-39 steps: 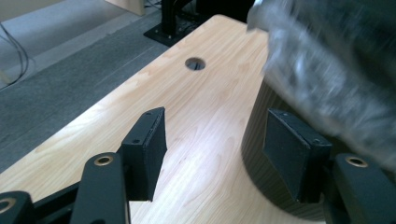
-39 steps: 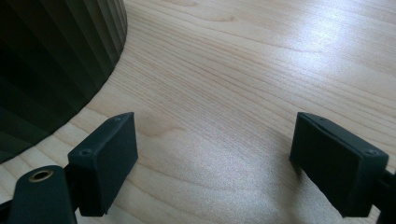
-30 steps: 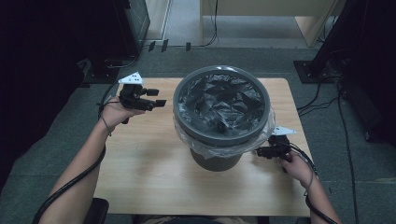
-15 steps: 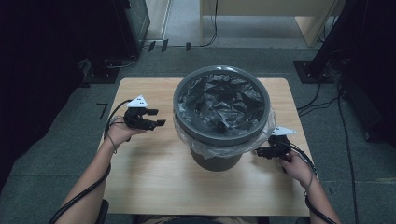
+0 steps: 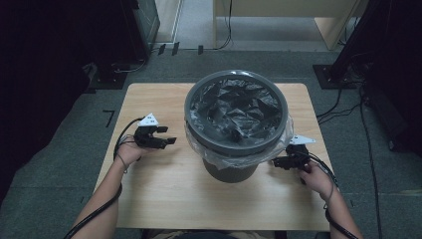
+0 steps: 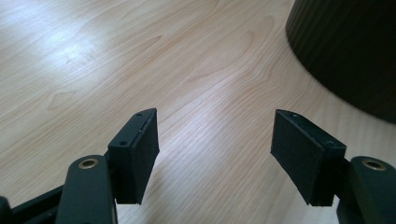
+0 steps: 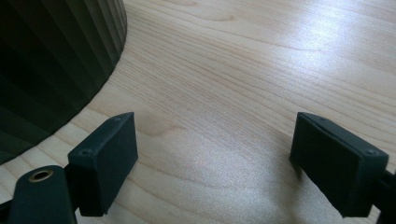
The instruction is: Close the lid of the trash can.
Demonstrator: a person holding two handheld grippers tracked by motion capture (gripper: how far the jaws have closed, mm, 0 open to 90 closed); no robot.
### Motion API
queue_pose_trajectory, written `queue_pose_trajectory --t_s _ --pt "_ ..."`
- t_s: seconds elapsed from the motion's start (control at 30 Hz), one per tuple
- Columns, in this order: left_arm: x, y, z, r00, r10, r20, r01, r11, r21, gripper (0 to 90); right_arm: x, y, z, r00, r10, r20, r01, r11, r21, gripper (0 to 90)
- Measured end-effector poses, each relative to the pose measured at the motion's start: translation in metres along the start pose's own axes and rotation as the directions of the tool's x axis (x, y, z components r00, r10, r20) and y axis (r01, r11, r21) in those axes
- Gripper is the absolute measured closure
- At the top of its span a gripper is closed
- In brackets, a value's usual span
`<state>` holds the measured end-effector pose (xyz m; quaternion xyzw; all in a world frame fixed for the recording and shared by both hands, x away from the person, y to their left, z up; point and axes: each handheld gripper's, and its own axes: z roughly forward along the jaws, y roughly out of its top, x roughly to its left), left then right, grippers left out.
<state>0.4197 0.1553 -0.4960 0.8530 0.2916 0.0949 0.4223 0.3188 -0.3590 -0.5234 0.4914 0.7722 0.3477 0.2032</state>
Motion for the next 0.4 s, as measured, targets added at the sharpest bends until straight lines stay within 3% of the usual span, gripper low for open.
queue_pose_trajectory --t_s 0.2,0.3,0.4 --pt "0.0047 -0.0109 0.0038 0.9994 -0.034 0.002 0.034 0.9987 0.038 28.9 -0.0002 0.0007 0.0012 0.9998 -0.010 -0.015 0.010 1.000 0.005 10.5" --pt "0.0064 -0.0125 0.0038 0.9980 -0.062 0.007 0.062 0.9976 0.029 28.9 0.0000 0.0011 0.0016 0.9997 -0.014 -0.018 0.014 1.000 0.010 9.8" --pt "0.0063 -0.0123 0.0039 0.9979 -0.063 0.009 0.063 0.9976 0.029 28.6 -0.0001 0.0011 0.0015 0.9997 -0.013 -0.020 0.013 1.000 0.010 9.8"
